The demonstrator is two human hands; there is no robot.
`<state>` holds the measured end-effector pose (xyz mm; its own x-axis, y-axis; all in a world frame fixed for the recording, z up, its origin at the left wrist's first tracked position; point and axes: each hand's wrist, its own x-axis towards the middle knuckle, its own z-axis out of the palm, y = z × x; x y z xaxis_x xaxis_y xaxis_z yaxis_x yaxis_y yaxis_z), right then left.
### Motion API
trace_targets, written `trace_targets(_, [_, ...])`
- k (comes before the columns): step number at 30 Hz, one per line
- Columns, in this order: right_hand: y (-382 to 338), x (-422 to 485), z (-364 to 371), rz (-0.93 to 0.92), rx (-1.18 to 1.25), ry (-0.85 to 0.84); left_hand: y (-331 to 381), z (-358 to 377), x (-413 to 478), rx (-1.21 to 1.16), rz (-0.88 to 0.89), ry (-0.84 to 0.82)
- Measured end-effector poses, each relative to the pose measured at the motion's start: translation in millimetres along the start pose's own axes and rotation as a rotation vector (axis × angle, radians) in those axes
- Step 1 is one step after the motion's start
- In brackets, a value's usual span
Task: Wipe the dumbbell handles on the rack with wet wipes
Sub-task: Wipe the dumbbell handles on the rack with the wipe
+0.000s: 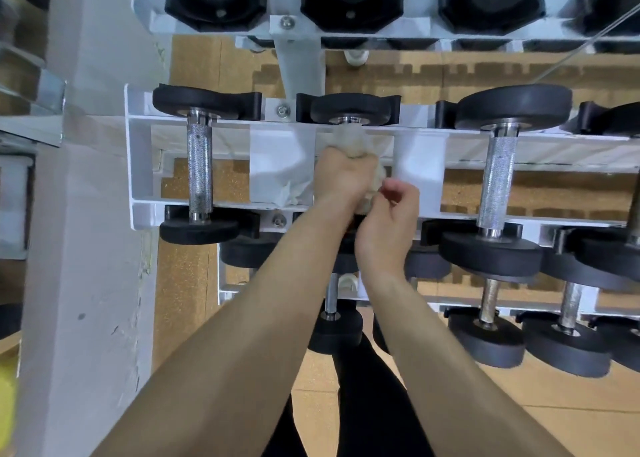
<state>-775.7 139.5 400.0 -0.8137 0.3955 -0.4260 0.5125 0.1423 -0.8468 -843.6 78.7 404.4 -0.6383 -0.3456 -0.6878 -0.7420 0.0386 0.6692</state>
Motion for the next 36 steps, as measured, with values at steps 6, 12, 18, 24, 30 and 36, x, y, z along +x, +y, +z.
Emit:
trace_targets(6, [14, -4, 12, -0.153, -0.060, 0.135, 18, -7, 26, -0.294, -0.043, -0.134])
trace_targets(12, [14, -2, 18, -0.205, -0.040, 0.208, -3, -24, 18, -0.183, 0.061, -0.287])
trace_targets(18, [14, -2, 17, -0.188, -0.042, 0.191, -22, -33, -12, 0.390, 0.108, -0.341])
trace_targets(24, [14, -1, 12, -0.195, -0.038, 0.137, -29, -35, -25, 0.764, 0.126, -0.218])
trace_targets(30, [15, -2, 13, -0.216, -0.074, 0.098, -46, -72, -19, 1.070, 0.318, -0.359])
trace_targets(36, [19, -3, 18, -0.256, -0.083, 0.134, -36, -52, -28, 0.431, 0.200, -0.276])
